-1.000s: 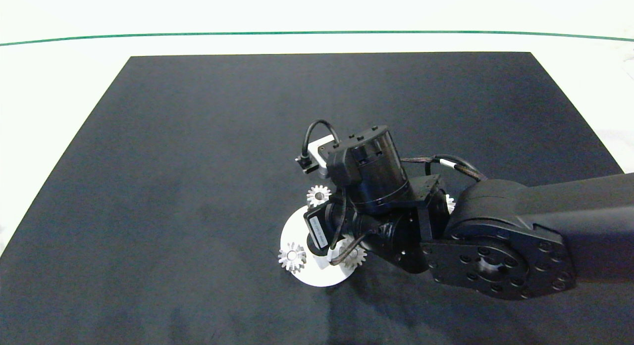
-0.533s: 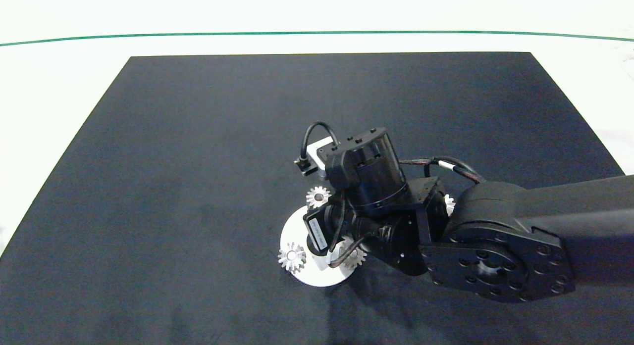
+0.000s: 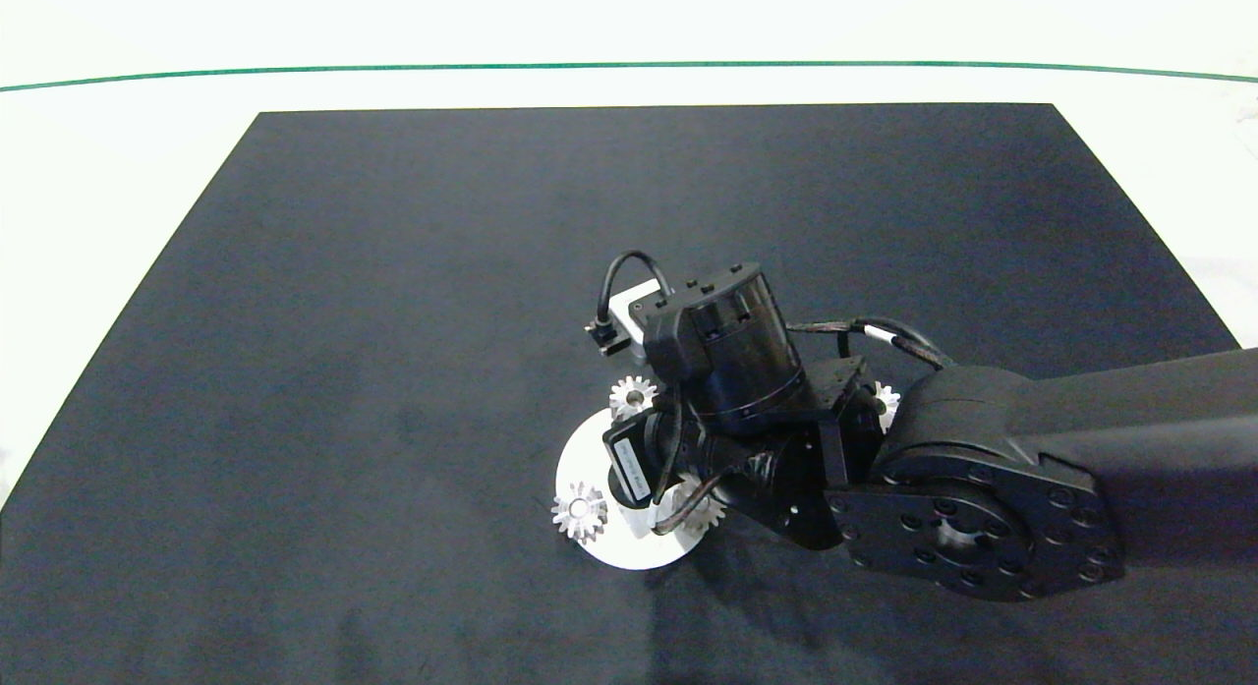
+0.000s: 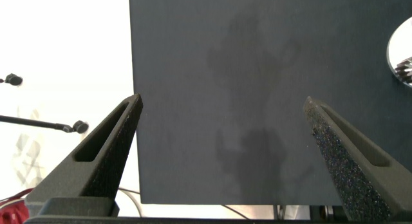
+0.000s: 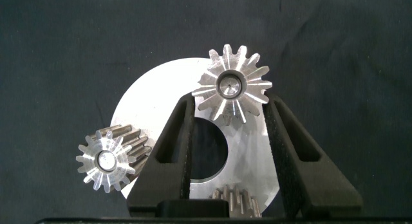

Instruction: Remove an incorrectly installed larger gear and replace it with the correct smaller gear

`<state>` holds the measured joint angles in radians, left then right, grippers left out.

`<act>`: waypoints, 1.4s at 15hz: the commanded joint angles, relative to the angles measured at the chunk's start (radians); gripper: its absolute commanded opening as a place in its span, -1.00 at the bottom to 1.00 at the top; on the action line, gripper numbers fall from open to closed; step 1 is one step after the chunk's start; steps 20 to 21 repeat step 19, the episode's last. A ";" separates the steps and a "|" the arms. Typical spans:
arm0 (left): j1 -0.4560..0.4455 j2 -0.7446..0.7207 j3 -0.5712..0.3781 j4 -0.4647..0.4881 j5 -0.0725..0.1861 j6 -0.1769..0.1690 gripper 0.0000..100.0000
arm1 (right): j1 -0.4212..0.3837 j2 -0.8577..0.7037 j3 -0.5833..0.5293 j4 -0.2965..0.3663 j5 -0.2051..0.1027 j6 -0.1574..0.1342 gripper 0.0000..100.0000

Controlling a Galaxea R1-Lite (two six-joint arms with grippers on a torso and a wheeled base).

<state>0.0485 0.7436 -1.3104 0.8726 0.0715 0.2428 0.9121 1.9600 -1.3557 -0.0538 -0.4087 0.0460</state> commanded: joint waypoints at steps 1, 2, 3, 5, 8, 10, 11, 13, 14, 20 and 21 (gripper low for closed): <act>0.001 0.000 0.000 0.005 0.001 0.001 1.00 | 0.001 -0.001 0.000 0.000 -0.004 0.000 1.00; 0.001 0.000 0.000 0.005 0.001 0.001 1.00 | 0.001 -0.003 0.000 0.000 -0.004 0.000 1.00; 0.001 0.000 0.000 0.005 0.001 0.001 1.00 | 0.001 -0.003 0.001 0.000 -0.004 0.000 1.00; 0.001 0.005 0.000 0.005 0.001 0.004 1.00 | 0.001 -0.006 0.000 -0.003 -0.004 0.003 1.00; 0.001 0.010 0.007 0.005 -0.001 0.024 1.00 | -0.002 -0.027 0.000 0.000 -0.005 0.005 1.00; 0.002 0.008 0.005 0.003 -0.001 0.024 1.00 | -0.002 -0.110 0.055 0.000 -0.033 0.023 1.00; 0.004 0.008 0.007 0.002 -0.004 0.018 1.00 | -0.002 -0.179 0.116 0.000 -0.065 0.023 1.00; 0.001 -0.001 0.011 -0.009 -0.009 0.004 1.00 | -0.001 -0.316 0.211 0.002 -0.151 -0.001 1.00; -0.010 -0.012 0.013 -0.043 -0.010 -0.045 1.00 | 0.001 -0.392 0.257 0.003 -0.162 -0.015 1.00; -0.073 -0.188 0.063 -0.159 -0.045 -0.125 1.00 | -0.114 -0.790 0.526 0.000 -0.236 -0.021 1.00; -0.073 -0.188 0.063 -0.159 -0.045 -0.125 1.00 | -0.114 -0.790 0.526 0.000 -0.236 -0.021 1.00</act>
